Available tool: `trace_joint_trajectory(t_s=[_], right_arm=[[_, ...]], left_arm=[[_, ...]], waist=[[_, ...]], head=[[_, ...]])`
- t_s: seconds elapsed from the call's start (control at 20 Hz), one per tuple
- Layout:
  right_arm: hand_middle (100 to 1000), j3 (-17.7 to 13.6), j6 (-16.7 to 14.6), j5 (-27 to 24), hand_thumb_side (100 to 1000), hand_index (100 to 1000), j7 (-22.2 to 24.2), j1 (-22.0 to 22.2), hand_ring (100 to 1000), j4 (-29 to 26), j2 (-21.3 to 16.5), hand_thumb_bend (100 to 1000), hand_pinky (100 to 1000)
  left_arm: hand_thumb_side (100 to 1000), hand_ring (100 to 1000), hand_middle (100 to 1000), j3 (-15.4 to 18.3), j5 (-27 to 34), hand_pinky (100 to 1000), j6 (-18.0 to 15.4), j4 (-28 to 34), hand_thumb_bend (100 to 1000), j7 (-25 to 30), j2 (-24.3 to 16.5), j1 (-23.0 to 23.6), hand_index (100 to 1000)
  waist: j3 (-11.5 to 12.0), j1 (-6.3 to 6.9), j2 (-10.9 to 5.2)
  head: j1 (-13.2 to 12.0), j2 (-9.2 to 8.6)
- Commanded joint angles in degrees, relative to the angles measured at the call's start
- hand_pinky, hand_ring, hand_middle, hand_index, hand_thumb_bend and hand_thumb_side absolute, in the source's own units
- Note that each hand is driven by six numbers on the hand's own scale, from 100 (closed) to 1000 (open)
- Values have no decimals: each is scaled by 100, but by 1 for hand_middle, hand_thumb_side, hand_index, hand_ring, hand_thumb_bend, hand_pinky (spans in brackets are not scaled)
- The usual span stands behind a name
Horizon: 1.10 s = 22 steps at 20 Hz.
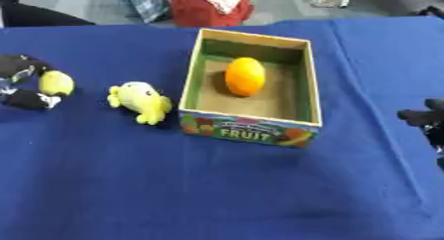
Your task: Pick up objects on the table and place them in the box.
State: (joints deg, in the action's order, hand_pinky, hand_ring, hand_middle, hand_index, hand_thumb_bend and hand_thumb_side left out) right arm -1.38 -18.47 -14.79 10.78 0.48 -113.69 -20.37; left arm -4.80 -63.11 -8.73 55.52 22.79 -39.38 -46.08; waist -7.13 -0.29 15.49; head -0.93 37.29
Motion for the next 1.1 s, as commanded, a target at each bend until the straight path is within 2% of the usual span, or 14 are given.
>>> trace_joint_trajectory(t_s=[0.05,0.25,0.35,0.5,0.75,1.1], right_arm=[[619,-16,19,33,1000,843,-1,-45,793,-90,-51,100,956],[619,-12,39,39,1000,843,5,-64,794,-90,-40,100,957],[619,-14,46,40,1000,843,6,-70,794,-90,-33,100,957],[619,-15,55,55,1000,844,7,-66,795,-90,-17,100,958],[619,-13,85,92,1000,844,2,-55,796,-90,6,100,959],[619,-12,104,122,1000,845,-3,-43,797,-90,15,100,959]], left_arm=[[567,747,661,42,-42,754,2,45,167,-33,-167,-112,842],[490,705,614,31,-74,720,1,40,125,-138,-153,-101,795],[410,674,588,33,-78,697,-13,27,100,-213,-137,-97,747],[274,635,564,35,-34,665,-25,38,100,-361,-123,-105,722],[260,605,545,2,241,636,-44,252,100,-591,-168,-122,690],[250,581,527,-36,257,609,97,561,100,-1008,-240,-170,607]], waist=[[-4,13,-77],[-13,21,-62],[-21,21,-54],[-21,19,-48],[1,25,-50],[5,39,-63]], head=[[-12,-59],[-21,-88],[-24,-104],[-21,-103],[-5,-89],[4,-101]])
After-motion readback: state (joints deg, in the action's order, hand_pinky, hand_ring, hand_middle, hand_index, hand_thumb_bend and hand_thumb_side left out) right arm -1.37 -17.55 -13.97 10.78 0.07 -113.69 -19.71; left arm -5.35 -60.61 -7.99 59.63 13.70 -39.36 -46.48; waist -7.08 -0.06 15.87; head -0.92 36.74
